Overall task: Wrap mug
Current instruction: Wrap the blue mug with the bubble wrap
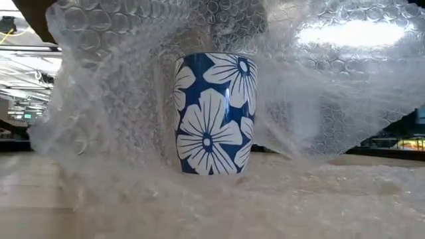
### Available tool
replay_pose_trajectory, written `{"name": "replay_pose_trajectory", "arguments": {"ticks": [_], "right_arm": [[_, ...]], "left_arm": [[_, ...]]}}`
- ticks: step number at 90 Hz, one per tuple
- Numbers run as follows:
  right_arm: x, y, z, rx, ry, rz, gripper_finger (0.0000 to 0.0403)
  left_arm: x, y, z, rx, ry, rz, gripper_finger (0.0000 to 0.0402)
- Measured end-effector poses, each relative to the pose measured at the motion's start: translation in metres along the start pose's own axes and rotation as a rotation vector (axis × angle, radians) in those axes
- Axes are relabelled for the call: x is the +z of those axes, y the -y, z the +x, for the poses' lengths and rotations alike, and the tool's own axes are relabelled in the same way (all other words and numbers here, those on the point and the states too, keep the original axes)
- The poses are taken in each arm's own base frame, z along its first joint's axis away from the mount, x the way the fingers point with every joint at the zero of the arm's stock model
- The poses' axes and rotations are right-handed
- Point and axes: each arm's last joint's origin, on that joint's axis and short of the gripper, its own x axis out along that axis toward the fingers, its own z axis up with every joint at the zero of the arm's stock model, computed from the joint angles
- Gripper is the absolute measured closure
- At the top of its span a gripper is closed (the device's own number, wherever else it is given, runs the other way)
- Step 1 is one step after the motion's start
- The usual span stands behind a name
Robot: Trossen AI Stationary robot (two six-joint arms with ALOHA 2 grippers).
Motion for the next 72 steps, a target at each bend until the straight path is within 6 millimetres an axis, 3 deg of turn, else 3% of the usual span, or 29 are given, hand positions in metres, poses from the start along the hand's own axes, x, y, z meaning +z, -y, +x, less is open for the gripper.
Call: {"name": "replay_pose_trajectory", "arguments": {"ticks": [15,47,58,72], "right_arm": [[0.003,0.014,0.029,-0.06,-0.005,0.062,0.0396],[0.004,0.024,0.061,-0.05,0.025,0.085,0.0402],[0.006,0.028,0.06,-0.05,0.02,0.111,0.0402],[0.013,0.025,0.043,-0.029,0.033,0.102,0.0402]], "left_arm": [[0.0,0.0,0.0,0.001,0.001,0.0,0.0402],[0.0,0.0,0.0,0.001,0.002,-0.002,0.0402],[0.0,0.0,0.0,0.001,0.002,-0.003,0.0402],[0.0,0.0,0.0,0.001,0.002,-0.008,0.0402]]}}
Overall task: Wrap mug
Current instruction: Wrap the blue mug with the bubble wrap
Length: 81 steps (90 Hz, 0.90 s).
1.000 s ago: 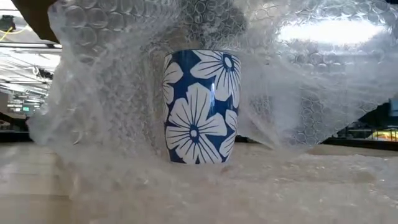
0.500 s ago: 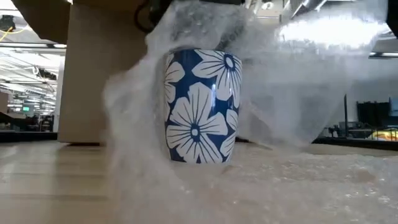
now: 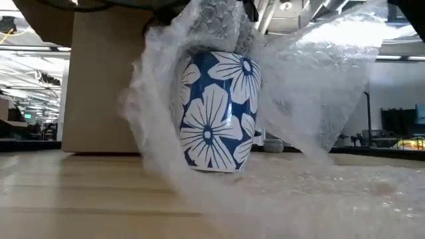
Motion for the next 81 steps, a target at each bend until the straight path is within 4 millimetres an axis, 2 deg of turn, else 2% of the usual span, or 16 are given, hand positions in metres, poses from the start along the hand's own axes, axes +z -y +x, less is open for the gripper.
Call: {"name": "replay_pose_trajectory", "arguments": {"ticks": [23,48,58,71,81], "right_arm": [[0.007,-0.007,-0.035,0.036,0.037,-0.002,0.0402],[0.002,-0.01,-0.069,0.066,0.002,0.055,0.0402],[-0.006,-0.017,-0.064,0.062,-0.023,0.037,0.0402],[-0.01,-0.017,-0.03,-0.031,-0.067,0.055,0.0402],[-0.009,-0.01,-0.015,-0.105,-0.026,0.095,0.0403]], "left_arm": [[0.0,0.0,0.0,-0.001,0.0,0.0,0.0402],[0.0,0.0,0.0,0.0,0.0,0.0,0.0402],[0.0,0.0,0.0,0.0,0.0,0.0,0.0402],[0.0,0.0,0.0,0.0,0.0,0.003,0.0402],[0.0,0.0,0.0,0.001,0.0,0.004,0.0402]]}}
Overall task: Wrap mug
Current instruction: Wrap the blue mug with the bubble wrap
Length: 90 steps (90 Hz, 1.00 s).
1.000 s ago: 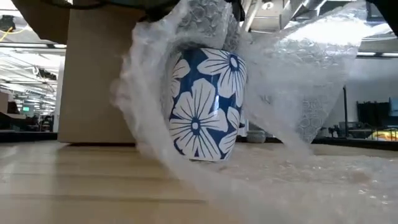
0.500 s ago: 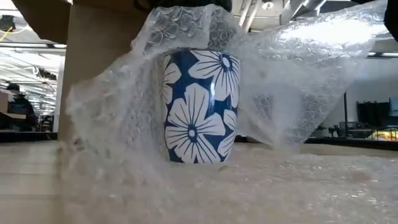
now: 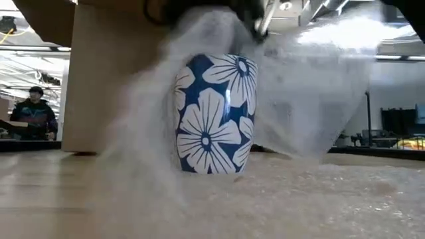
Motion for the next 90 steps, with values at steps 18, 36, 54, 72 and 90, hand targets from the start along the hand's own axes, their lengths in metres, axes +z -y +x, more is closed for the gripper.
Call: {"name": "replay_pose_trajectory", "arguments": {"ticks": [18,36,54,72,90], "right_arm": [[0.006,0.002,0.025,0.032,0.045,0.041,0.0403],[0.008,0.003,0.03,0.047,0.058,0.058,0.0403],[0.011,-0.003,0.006,0.07,0.081,0.036,0.0403],[0.011,-0.005,-0.031,0.093,0.101,0.025,0.0403],[0.003,-0.006,-0.049,0.093,0.12,0.087,0.0403]], "left_arm": [[0.0,0.0,0.0,0.001,-0.001,0.001,0.0402],[0.0,0.0,0.0,0.002,-0.001,0.019,0.0402],[0.0,0.0,0.0,0.001,-0.001,0.019,0.0402],[0.0,0.0,0.0,-0.001,0.0,0.012,0.0402],[0.0,0.0,0.0,-0.001,0.0,0.011,0.0402]]}}
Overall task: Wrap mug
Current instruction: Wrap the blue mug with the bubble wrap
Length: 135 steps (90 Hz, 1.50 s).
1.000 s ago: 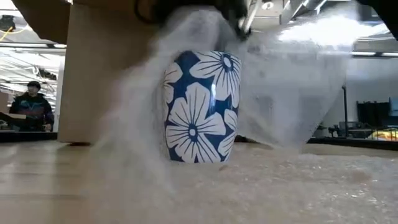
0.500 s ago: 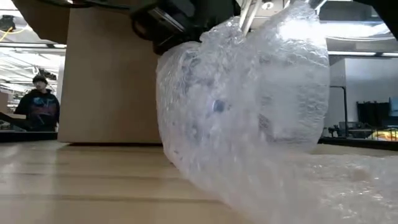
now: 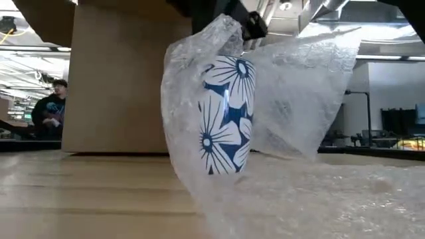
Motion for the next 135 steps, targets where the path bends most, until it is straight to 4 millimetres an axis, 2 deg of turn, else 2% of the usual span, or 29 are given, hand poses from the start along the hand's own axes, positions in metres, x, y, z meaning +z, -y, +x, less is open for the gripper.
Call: {"name": "replay_pose_trajectory", "arguments": {"ticks": [15,21,38,53,63,76,96,111,124,135], "right_arm": [[-0.011,-0.009,0.004,-0.073,0.106,0.013,0.0403],[-0.012,-0.011,0.014,-0.094,0.095,0.007,0.0403],[-0.006,-0.007,0.066,-0.191,0.051,0.01,0.0403],[-0.007,-0.008,0.091,-0.176,-0.035,-0.027,0.0402],[-0.007,-0.009,0.092,-0.158,-0.057,-0.03,0.0403],[-0.007,-0.009,0.079,-0.137,-0.042,-0.031,0.0403],[-0.005,-0.008,0.032,-0.065,0.009,-0.026,0.0403],[-0.003,-0.002,0.012,-0.055,0.019,-0.015,0.0403],[-0.008,0.004,-0.017,-0.041,0.006,-0.008,0.0403],[-0.02,0.007,-0.039,-0.006,-0.072,-0.019,0.0403]], "left_arm": [[0.0,0.0,0.0,-0.001,0.0,0.0,0.0402],[0.0,0.0,0.0,-0.001,0.0,-0.001,0.0402],[0.0,0.0,0.0,0.0,0.0,0.0,0.0402],[0.0,0.0,0.0,0.001,0.0,0.001,0.0402],[0.0,0.0,0.0,0.001,0.0,0.007,0.0402],[0.0,0.0,0.0,-0.001,0.0,0.005,0.0402],[0.0,0.0,0.0,-0.001,0.0,0.002,0.0402],[0.0,0.0,0.0,0.0,0.0,0.0,0.0402],[0.0,0.0,0.0,0.0,0.0,0.0,0.0402],[0.0,0.0,0.0,0.0,0.0,0.0,0.0402]]}}
